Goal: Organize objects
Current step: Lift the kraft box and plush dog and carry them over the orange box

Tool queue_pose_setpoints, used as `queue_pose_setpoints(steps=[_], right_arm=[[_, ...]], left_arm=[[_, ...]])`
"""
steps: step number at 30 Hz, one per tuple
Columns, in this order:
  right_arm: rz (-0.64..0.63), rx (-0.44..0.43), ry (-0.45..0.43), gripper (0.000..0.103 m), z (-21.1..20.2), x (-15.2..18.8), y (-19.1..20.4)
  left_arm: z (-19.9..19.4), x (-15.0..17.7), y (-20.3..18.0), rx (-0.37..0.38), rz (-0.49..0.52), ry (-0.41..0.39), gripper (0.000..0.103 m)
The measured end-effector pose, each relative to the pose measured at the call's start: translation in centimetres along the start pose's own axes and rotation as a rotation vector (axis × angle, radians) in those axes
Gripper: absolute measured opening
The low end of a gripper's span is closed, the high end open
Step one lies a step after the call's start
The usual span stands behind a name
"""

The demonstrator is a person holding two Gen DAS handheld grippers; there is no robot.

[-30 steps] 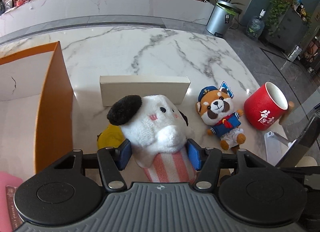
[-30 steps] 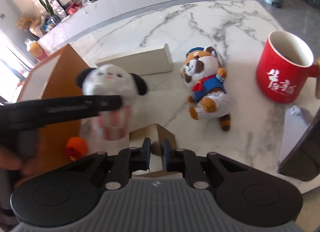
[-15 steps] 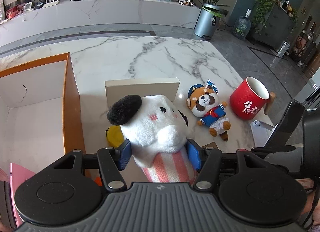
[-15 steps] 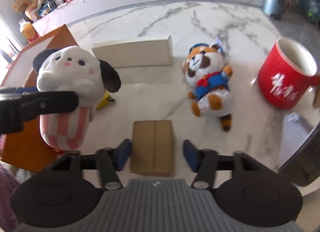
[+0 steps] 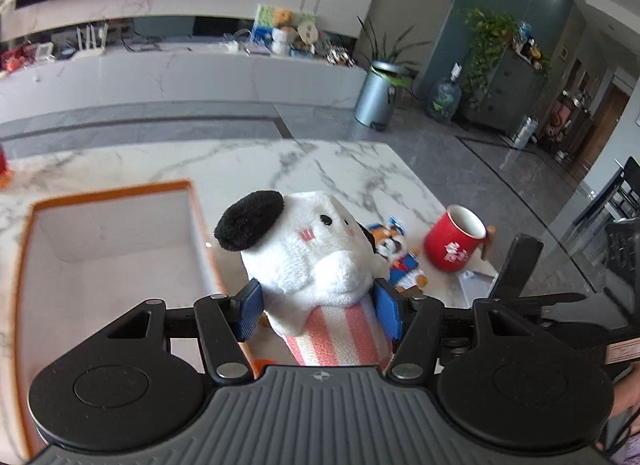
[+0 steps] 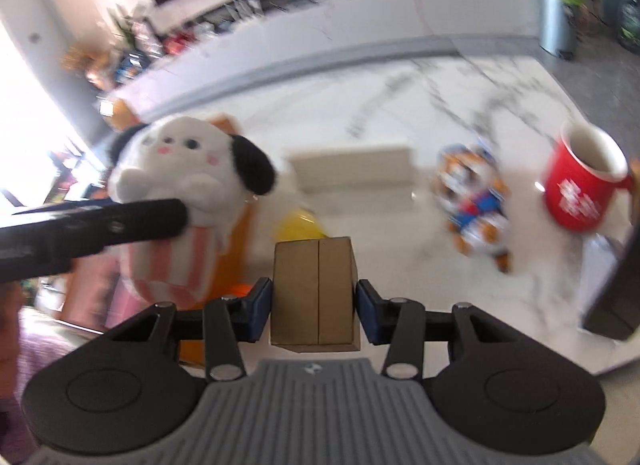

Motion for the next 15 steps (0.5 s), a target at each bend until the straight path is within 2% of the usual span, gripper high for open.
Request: queue_pose_setpoints(steps=[4,7,10,15], right_arm=[[-0.042,-0.104,-0.017,0.048,0.2,-1.5,6.8],[-0.078,-0.131,0.016,0.048,2.1,-1.1,10.8],[-0.105,-0.112,0.084,0.048,4.8,0.6,13.2],[-0.161,-0.016,0.185,0.048,8.7,4.2,14.1]], left_arm=[[-2.4,-0.7,4.3,-0.055,-0.026,-0.038,0.068],[-2.9,-0.1,7.2,-0.096,-0.046,-0.043,0.068],[-2.6,0.3,9.4,-0.127,-0.050,-0.053,0.068],[-1.4,1.6,11.7,-0.097,-0.098,-0.030,0.068]])
Point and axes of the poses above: each gripper's, at about its wrist camera, not at the fingertips, and z roughly the way its jaws point, y to its left, x to its underside, the point moved 10 cm from there along z, roughly the way its jaws point, and after that the axes turned 14 degrees about -y, right-handed, at the moved point
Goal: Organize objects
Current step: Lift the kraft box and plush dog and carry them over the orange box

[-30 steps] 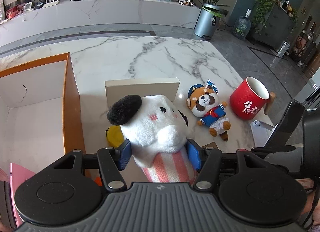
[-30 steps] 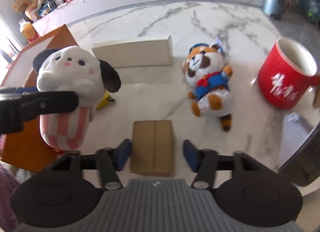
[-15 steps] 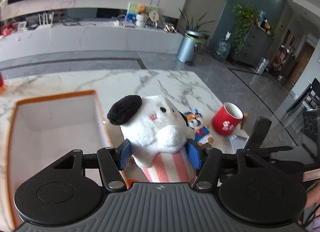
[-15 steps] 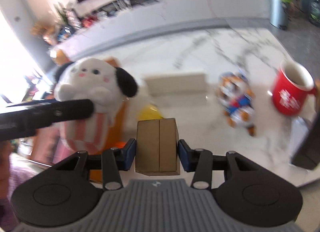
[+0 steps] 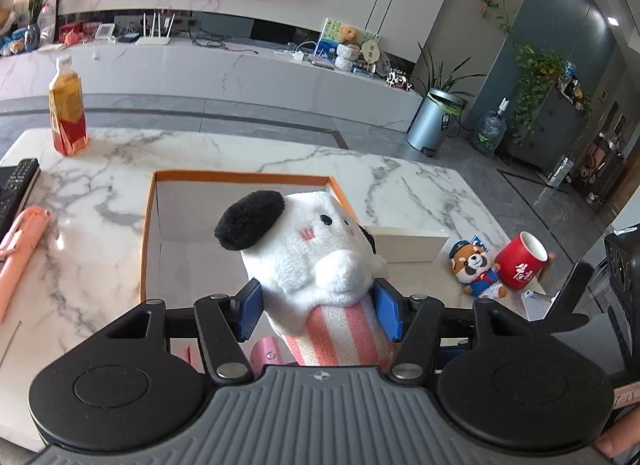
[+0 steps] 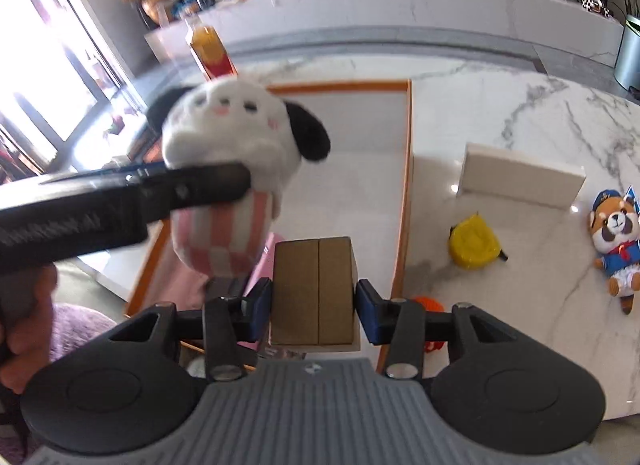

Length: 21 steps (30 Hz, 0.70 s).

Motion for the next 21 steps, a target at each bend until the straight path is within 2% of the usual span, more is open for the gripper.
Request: queue_pose_setpoints(steps=[6,12,21], right_arm=[[-0.005,0.101,0.058,0.047,2.1,1.6,0.3],[0.031,0.167,0.116,0.048,3.3,2.7,0.6],[0.008,0.209,0.195,0.048,4.1,3.4,1.6]], left_arm=[[0.9,1.5,1.8,0.027,-0.018,0.018,0.068],[1.5,2.0,2.6,0.072,-0.054,-0.001,0.068],[1.7,2.5,3.5,0.116,-0.092,-0.010,0.068]])
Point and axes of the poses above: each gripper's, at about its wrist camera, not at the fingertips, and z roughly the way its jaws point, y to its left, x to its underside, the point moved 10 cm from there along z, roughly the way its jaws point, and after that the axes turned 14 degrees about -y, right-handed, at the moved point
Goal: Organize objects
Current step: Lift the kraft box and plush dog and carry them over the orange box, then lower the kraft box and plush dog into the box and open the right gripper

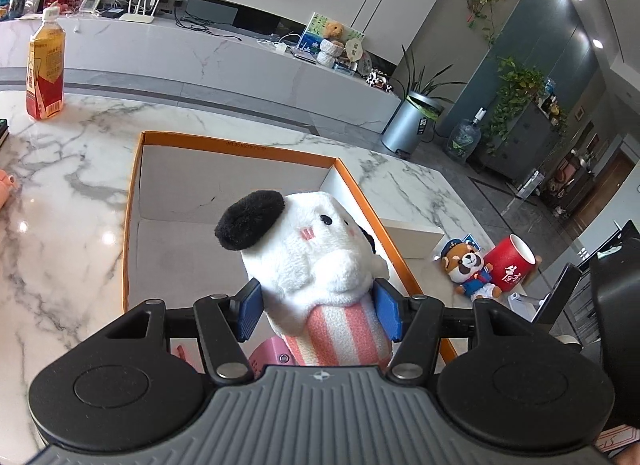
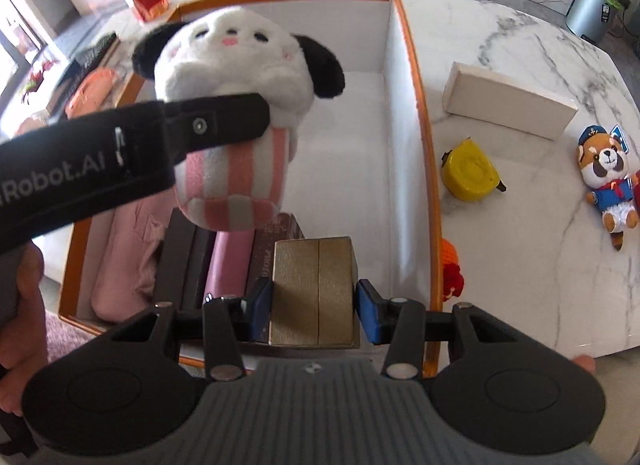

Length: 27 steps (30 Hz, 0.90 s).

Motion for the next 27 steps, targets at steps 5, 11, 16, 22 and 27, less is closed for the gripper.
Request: queue_pose_setpoints(steps=[5,11,16,22,27], right_arm=[[-0.070,0.016,0.058,0.049,0.8,0.3,0.6],[-0.164,0.019,0.094,0.055,1.3,0.3,1.3],[-0.221,0.009,0.105,0.057,1.0,0.3,1.1],[-0.349,-0.047,0.058,0.057,-0.2,-0.7,1.1],[-0.640,-0.149,0.073,0.057,-0.5,-1.0,2.2]], left_arm=[[-0.4,0.1,0.3,0.022,-0.012,-0.012,0.068],[-0.4,0.4,0.6,0.034,-0.032,-0.005,0.068],[-0.3,0.3,0.9,0.028,-0.024,-0.014,0.068],[0.1,-0.2,1.3,0.021,-0.040,-0.026,0.068],[0.7,-0.4,1.4,0.019,-0.045,-0.029,0.068]])
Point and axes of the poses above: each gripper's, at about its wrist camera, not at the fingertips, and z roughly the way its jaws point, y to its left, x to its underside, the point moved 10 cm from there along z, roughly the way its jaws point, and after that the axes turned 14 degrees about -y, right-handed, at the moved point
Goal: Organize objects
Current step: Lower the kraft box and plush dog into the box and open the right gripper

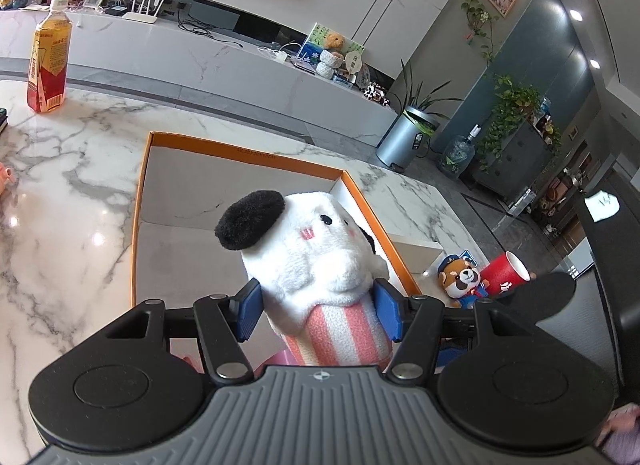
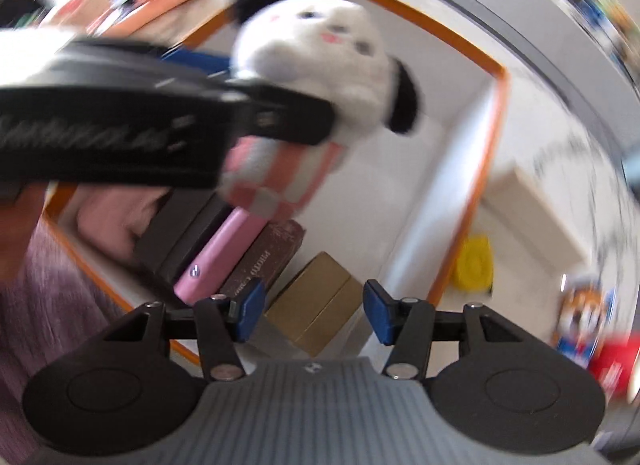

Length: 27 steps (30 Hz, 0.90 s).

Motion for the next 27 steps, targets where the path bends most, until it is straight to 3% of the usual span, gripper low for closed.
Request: queue_pose_setpoints(steps=[3,7,10,13,24,27], right_arm=[[-0.164,-0.055,0.068,0.059,0.4,0.2,-0.3],[-0.216,-0.147,0.155,0.065,1.8,0.5,-0.5],[-0.232,-0.197,0.133,0.064,2.2,0.0,-0.6],[-0.177,-0.264,0.115,0.047,2.2,-0.5,-0.9],[-0.189,-0.426,0.125,0.047,3.2,-0.1,-0.3],[-0.187,-0.484,0.116,0.039,3.0,-0.1,0.4]], left_arm=[[0.5,0.3,-0.3,0.007,0.014,0.015,0.068],[0.9,0.5,-0.5,0.008,0.029,0.025,0.068],[1.0,0.7,0.0,-0.009,0.021,0.029,0.068],[1.1,0.7,0.7,-0.033,0.015,0.028,0.068],[1.3,0.6,0.8,-0.034,0.009,0.030,0.068],[1.3,0.6,0.7,-0.032,0.015,0.031,0.068]])
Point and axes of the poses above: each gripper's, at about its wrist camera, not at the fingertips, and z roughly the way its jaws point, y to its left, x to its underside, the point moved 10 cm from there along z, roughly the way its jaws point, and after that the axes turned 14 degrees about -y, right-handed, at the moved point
